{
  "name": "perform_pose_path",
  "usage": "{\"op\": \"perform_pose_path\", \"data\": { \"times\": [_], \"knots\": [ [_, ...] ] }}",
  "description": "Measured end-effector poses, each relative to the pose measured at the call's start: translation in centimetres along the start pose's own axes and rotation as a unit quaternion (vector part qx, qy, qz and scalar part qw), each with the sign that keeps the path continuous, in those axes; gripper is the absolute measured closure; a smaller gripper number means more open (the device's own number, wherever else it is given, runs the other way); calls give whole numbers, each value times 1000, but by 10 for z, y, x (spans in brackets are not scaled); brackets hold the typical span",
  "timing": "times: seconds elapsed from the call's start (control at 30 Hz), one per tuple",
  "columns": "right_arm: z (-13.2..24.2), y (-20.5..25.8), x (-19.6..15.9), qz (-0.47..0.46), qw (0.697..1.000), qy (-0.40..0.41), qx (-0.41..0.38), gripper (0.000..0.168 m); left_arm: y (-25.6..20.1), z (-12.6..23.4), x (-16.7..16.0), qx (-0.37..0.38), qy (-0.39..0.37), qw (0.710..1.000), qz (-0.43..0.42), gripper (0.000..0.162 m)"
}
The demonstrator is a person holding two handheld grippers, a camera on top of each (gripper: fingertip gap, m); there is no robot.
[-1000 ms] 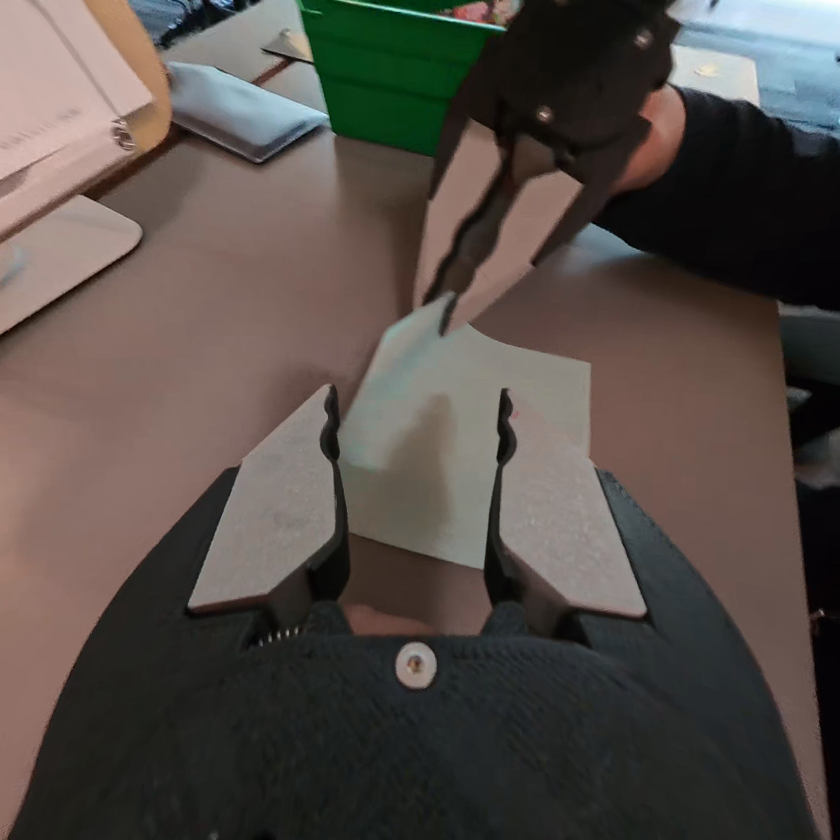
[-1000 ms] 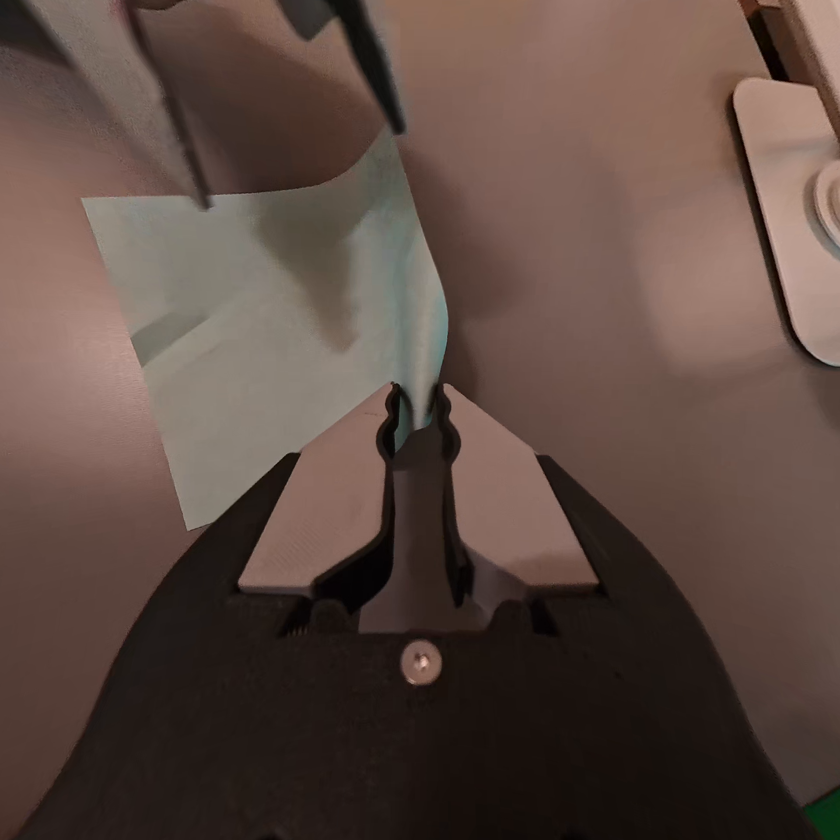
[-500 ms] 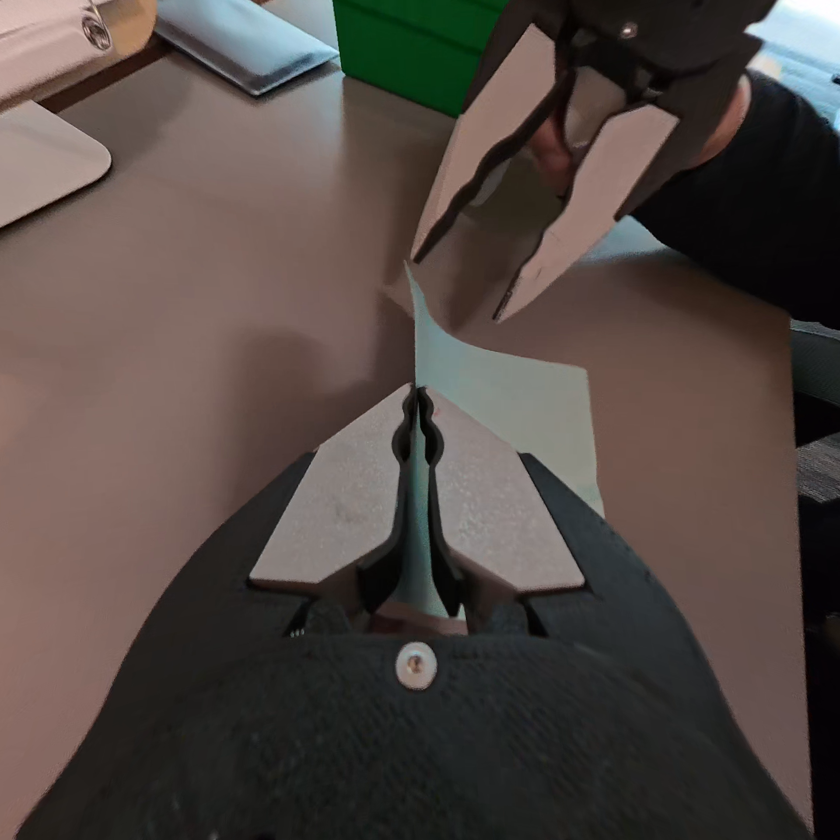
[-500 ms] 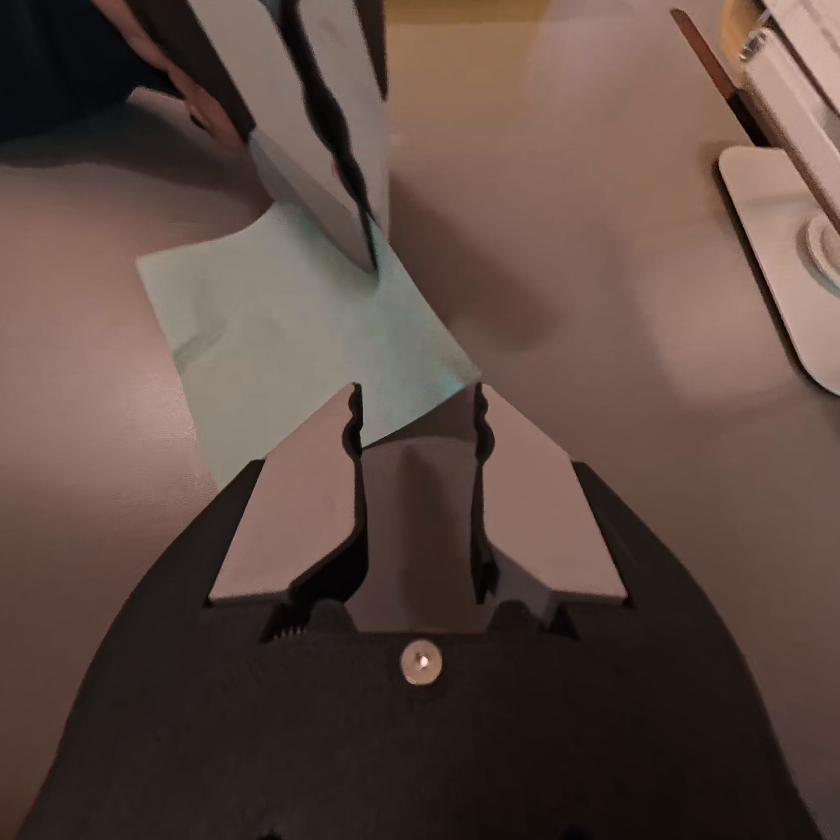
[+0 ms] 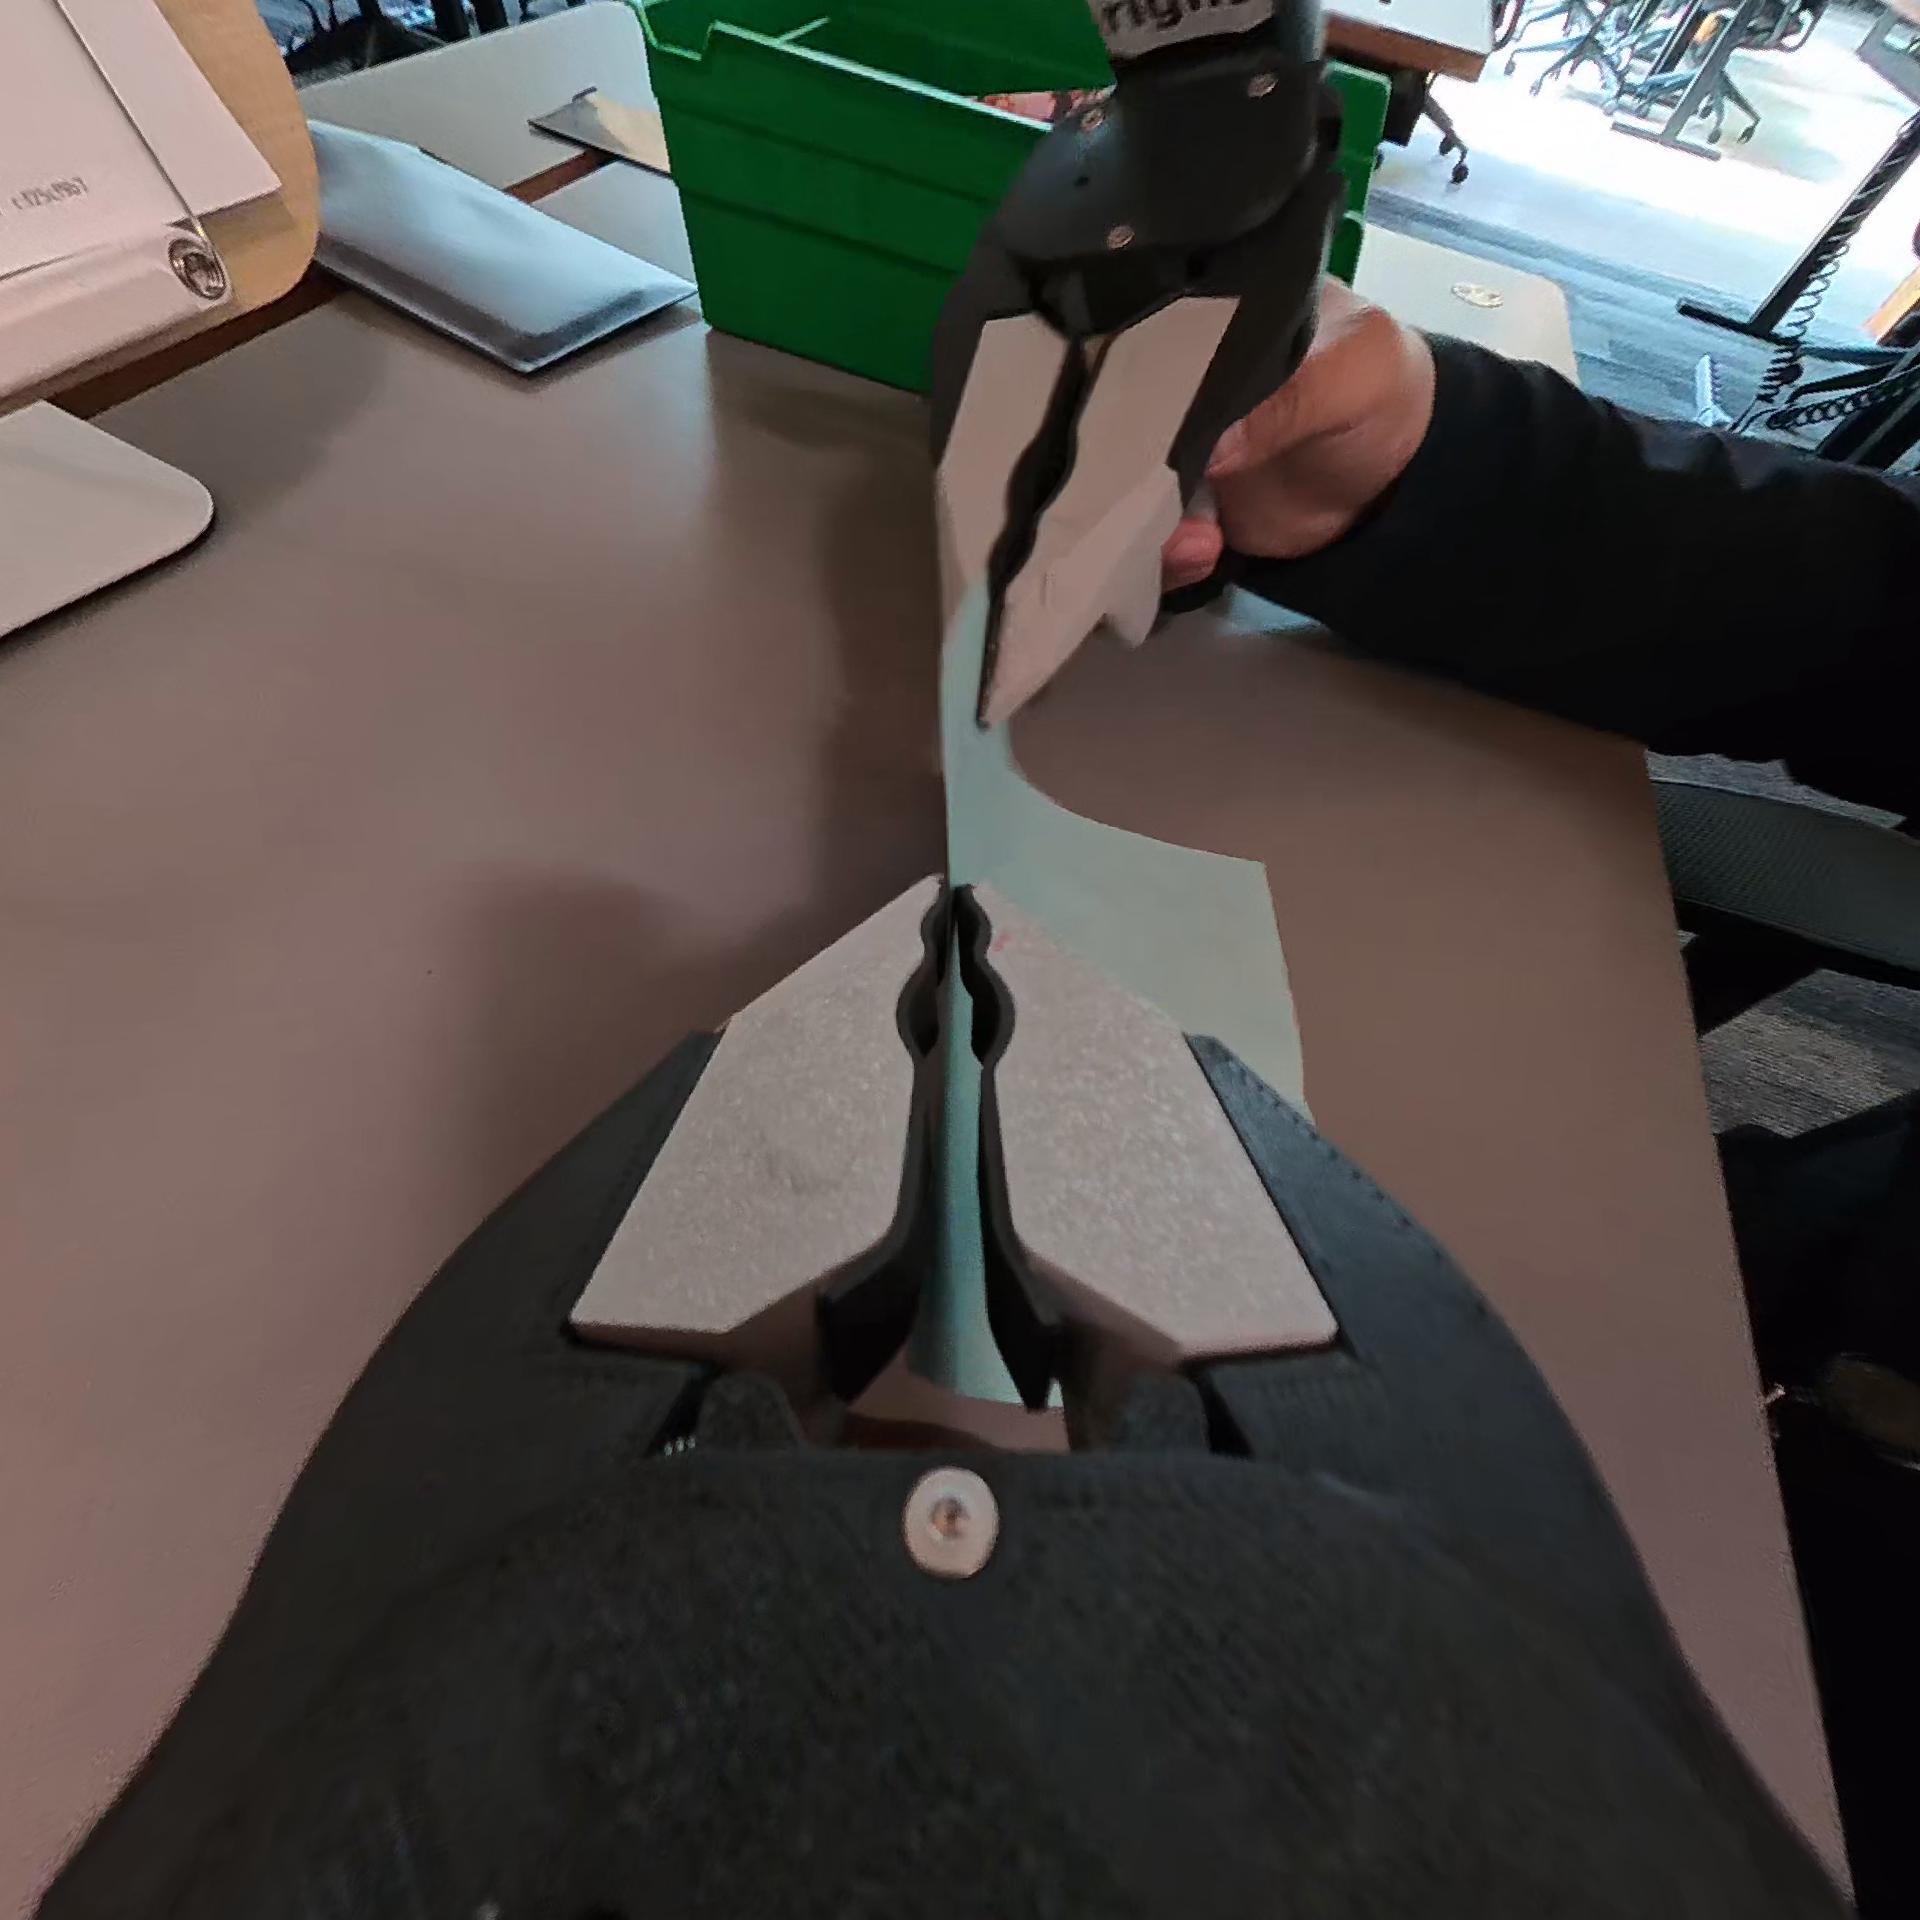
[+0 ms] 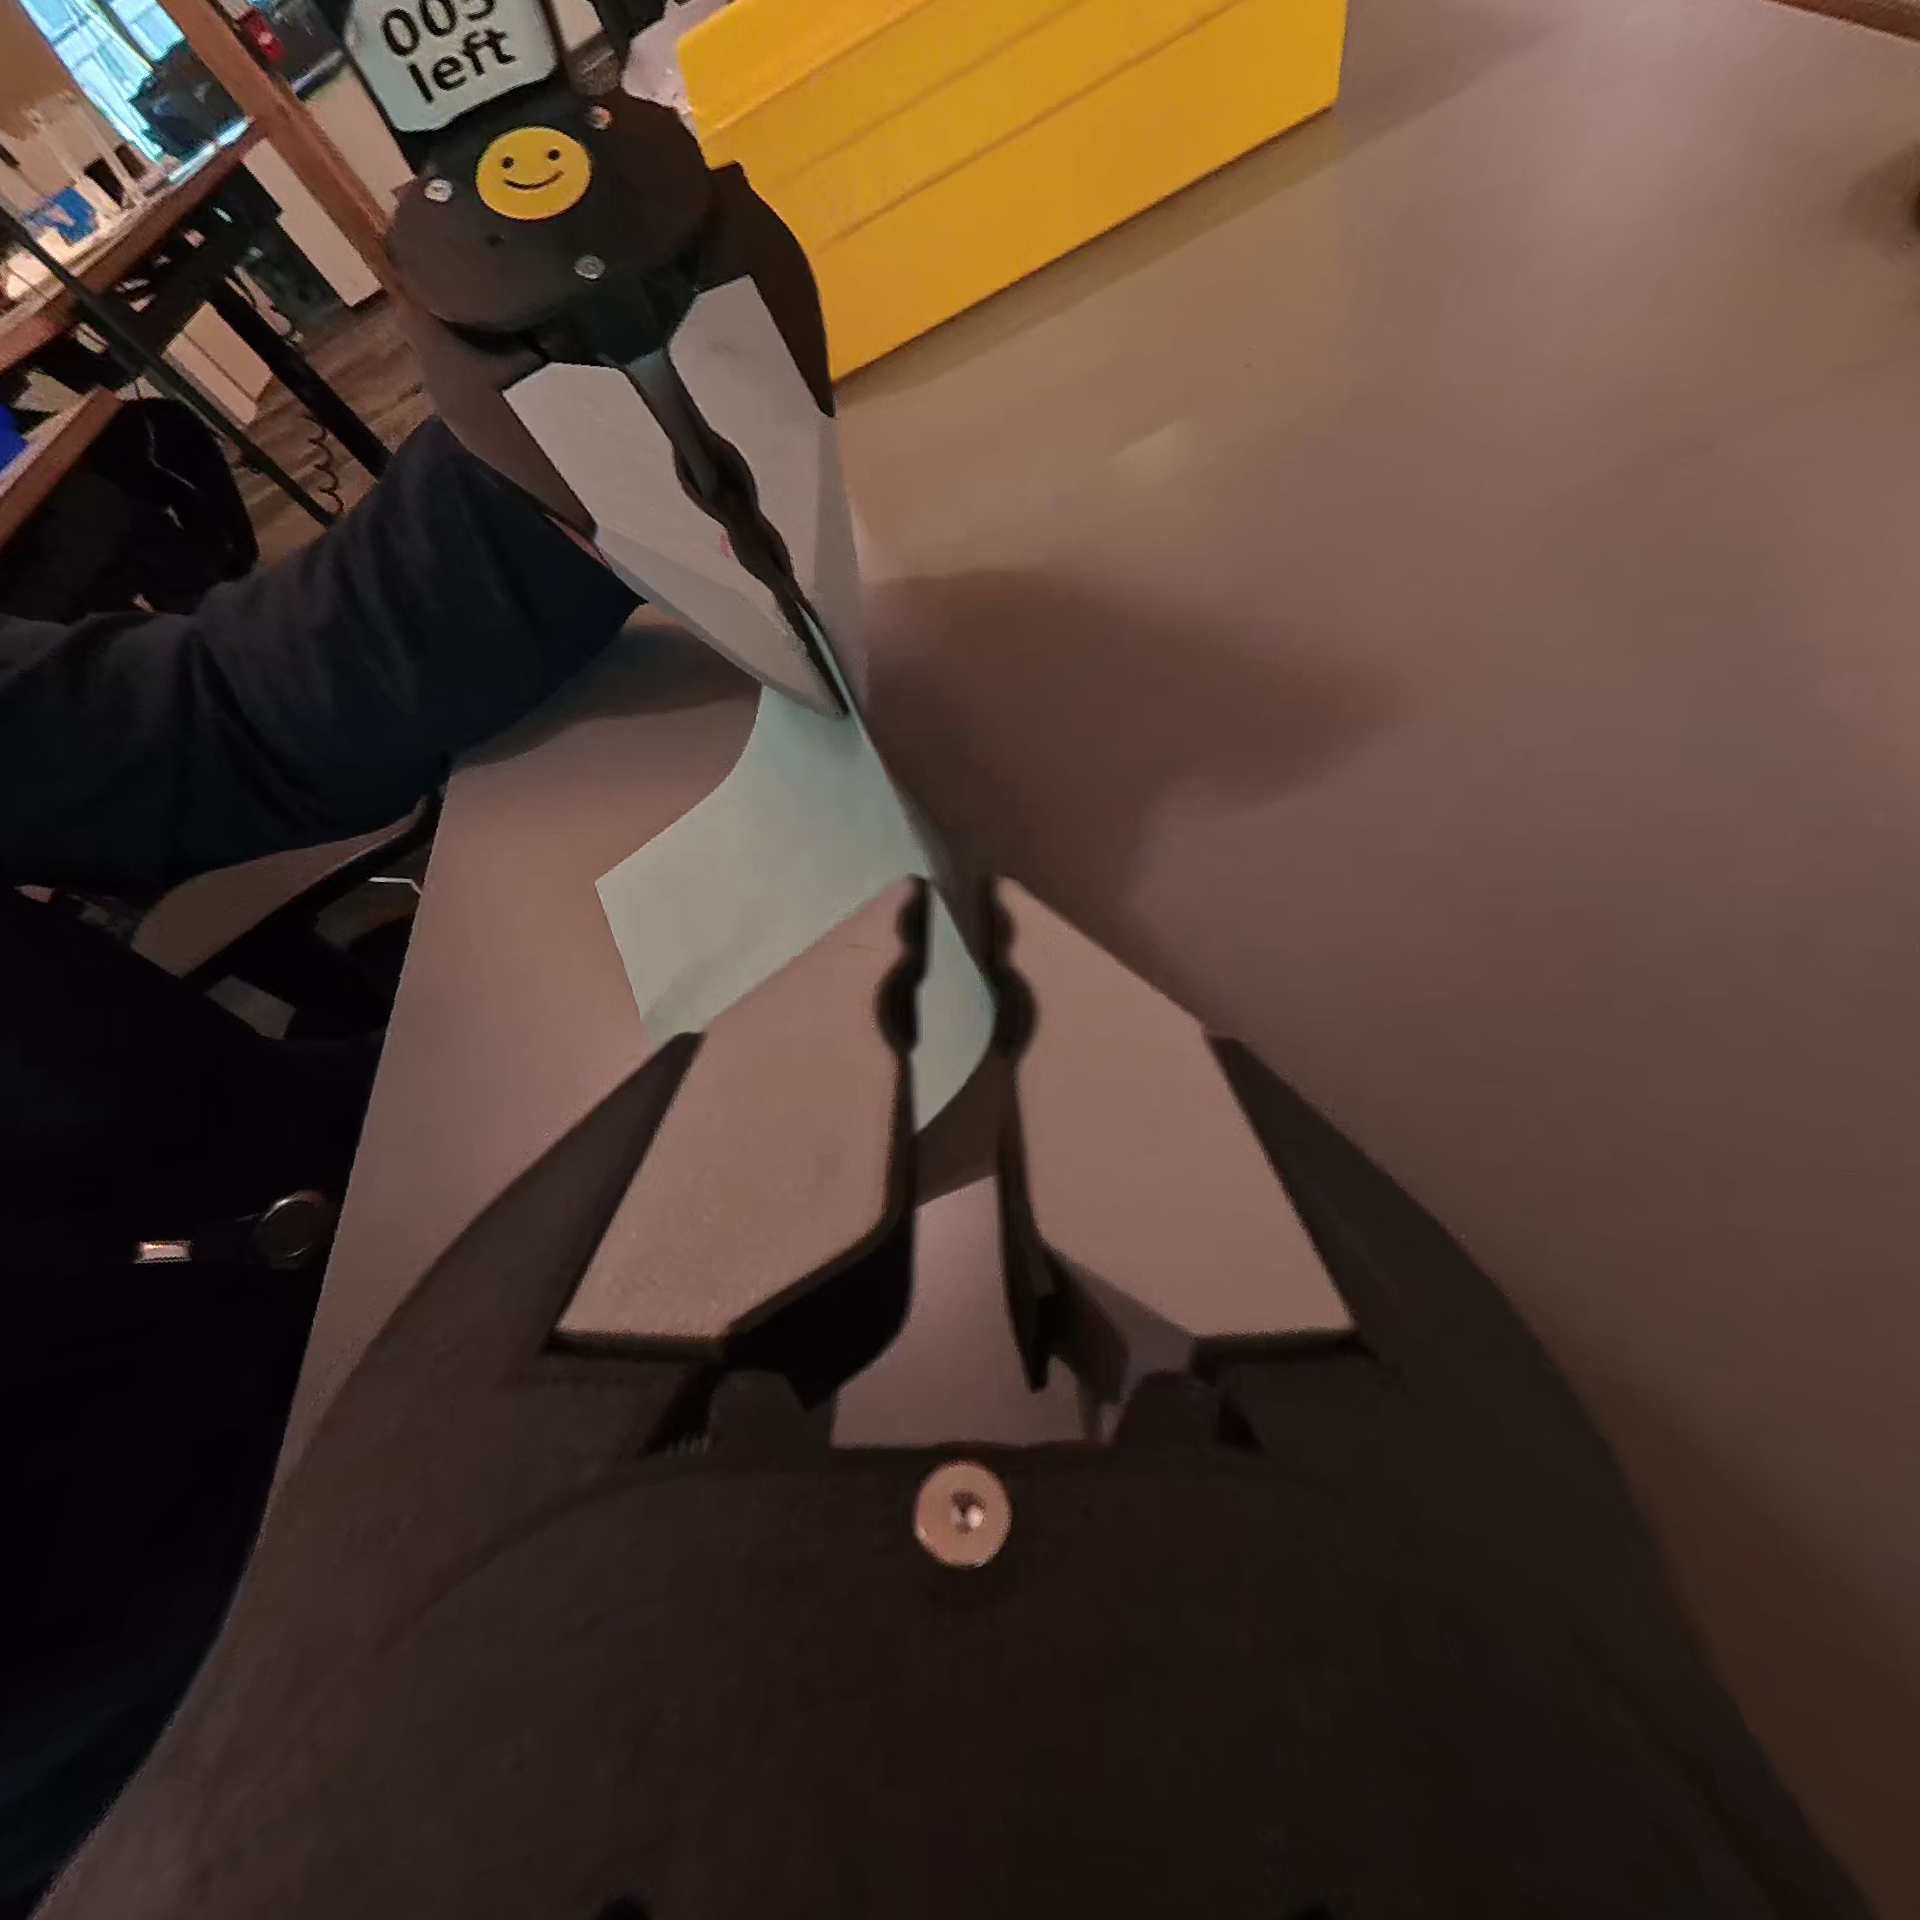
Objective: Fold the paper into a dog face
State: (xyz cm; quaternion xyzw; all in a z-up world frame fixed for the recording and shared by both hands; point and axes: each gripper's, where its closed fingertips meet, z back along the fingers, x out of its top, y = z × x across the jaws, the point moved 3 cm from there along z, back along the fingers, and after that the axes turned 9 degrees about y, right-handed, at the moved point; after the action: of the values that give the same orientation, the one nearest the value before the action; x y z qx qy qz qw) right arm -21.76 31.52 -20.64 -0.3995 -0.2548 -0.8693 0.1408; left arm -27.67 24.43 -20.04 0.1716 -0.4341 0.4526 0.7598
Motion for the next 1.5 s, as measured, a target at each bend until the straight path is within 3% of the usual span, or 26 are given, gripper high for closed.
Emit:
{"op": "perform_pose_path", "data": {
  "times": [0.07,0.13,0.17,0.23,0.3,0.47,0.6,0.73,0.87,1.0,1.13,1.4,1.5],
  "knots": [
    [2,-3,2,2,1000,-4,-17,168,6,-3,-4,25,15,1000,3,162],
    [7,-11,-1,-8,999,2,-44,168,13,-3,-8,60,36,998,0,134],
    [11,-16,-2,-12,998,5,-56,168,15,-1,-9,72,42,997,-7,128],
    [19,-22,-3,-15,997,5,-78,168,7,5,-7,58,36,997,-40,131],
    [26,-23,-1,-12,996,-3,-85,168,-16,11,-7,9,29,995,-100,147],
    [32,-23,-1,0,995,3,-102,168,-66,5,-42,-94,102,963,-231,149],
    [30,-28,-5,-7,993,17,-113,168,-76,-3,-48,-123,140,959,-212,123],
    [27,-26,-6,-2,993,24,-112,168,-79,-3,-46,-119,124,959,-225,125],
    [26,-26,-9,5,993,37,-113,168,-65,-6,-58,-85,172,956,-223,123],
    [28,-26,-10,15,992,44,-121,168,-52,6,-58,-66,166,964,-199,126],
    [31,-26,-10,19,991,43,-123,168,-39,7,-79,-56,220,957,-178,126],
    [29,-21,-11,34,991,53,-118,168,-44,0,-75,-68,209,961,-167,131],
    [28,-18,-11,49,990,59,-116,168,-50,-6,-73,-76,195,964,-163,125]
  ]
}}
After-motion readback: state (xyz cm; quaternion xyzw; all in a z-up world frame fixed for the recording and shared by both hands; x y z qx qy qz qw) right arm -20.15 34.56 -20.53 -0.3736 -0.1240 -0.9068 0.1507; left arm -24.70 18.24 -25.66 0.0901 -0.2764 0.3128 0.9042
